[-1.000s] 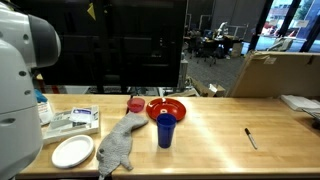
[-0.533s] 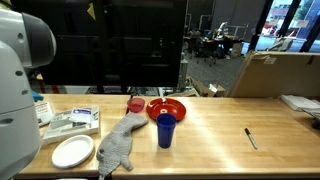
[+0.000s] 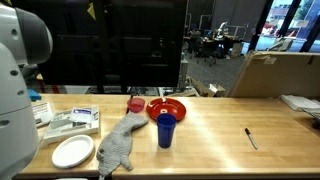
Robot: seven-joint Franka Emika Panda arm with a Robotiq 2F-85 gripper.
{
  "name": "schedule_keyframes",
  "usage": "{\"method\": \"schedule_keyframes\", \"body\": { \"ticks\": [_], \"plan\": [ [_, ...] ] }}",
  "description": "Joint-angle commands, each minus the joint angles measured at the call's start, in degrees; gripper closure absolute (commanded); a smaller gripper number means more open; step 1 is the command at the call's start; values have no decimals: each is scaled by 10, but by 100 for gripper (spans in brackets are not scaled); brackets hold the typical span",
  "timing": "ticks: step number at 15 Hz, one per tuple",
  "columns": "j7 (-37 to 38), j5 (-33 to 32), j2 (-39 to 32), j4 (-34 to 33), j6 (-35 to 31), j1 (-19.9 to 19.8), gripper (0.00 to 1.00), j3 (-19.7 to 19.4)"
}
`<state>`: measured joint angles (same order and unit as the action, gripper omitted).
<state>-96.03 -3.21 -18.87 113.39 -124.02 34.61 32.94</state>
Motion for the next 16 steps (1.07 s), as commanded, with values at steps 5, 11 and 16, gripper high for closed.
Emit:
{"method": "schedule_keyframes", "body": {
  "ticks": [5,11,16],
  "plan": [
    [9,-8,8,27,5,-14,0,0],
    [-8,-10,-3,23,2,-25,0,2],
    [-24,-34,-12,-13,39,-16,0,1]
  ]
}}
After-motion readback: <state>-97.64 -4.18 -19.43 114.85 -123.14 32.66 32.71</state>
